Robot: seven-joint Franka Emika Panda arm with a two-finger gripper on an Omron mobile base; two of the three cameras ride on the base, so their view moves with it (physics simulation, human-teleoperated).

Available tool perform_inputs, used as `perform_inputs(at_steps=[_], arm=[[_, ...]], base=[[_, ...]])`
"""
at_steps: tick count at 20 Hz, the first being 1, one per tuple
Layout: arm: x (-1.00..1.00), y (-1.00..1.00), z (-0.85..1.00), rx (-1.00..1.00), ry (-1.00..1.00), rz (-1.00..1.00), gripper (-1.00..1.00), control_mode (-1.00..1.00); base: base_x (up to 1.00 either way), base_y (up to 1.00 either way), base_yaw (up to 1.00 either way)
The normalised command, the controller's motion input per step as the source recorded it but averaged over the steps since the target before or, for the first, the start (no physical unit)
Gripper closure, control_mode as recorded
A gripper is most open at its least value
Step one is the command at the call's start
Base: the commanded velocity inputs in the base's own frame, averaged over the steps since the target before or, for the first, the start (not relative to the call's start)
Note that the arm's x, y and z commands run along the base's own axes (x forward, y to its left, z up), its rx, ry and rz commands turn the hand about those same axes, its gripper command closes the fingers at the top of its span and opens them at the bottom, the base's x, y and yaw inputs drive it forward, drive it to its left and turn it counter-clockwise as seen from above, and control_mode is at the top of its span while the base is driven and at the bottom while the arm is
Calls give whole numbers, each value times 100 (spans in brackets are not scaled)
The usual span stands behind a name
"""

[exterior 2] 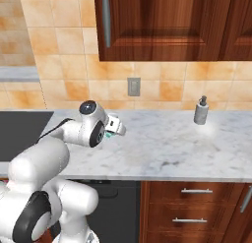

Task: Move the mug from next to the sink to the open cabinet. Then, move the bowl with the onion to the fridge to clear the area for faucet cleaning.

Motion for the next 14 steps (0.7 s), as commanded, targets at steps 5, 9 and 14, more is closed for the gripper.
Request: perform_inputs(at_steps=[5, 9, 14], arm=[[-98, 2, 95, -4, -39, -13, 100, -100], [0, 0, 0, 0, 0, 0, 100, 100], [0, 0, 0, 0, 0, 0, 100, 100]], base=[[0, 0, 0], [-96, 0, -59], [-59, -5, -82]])
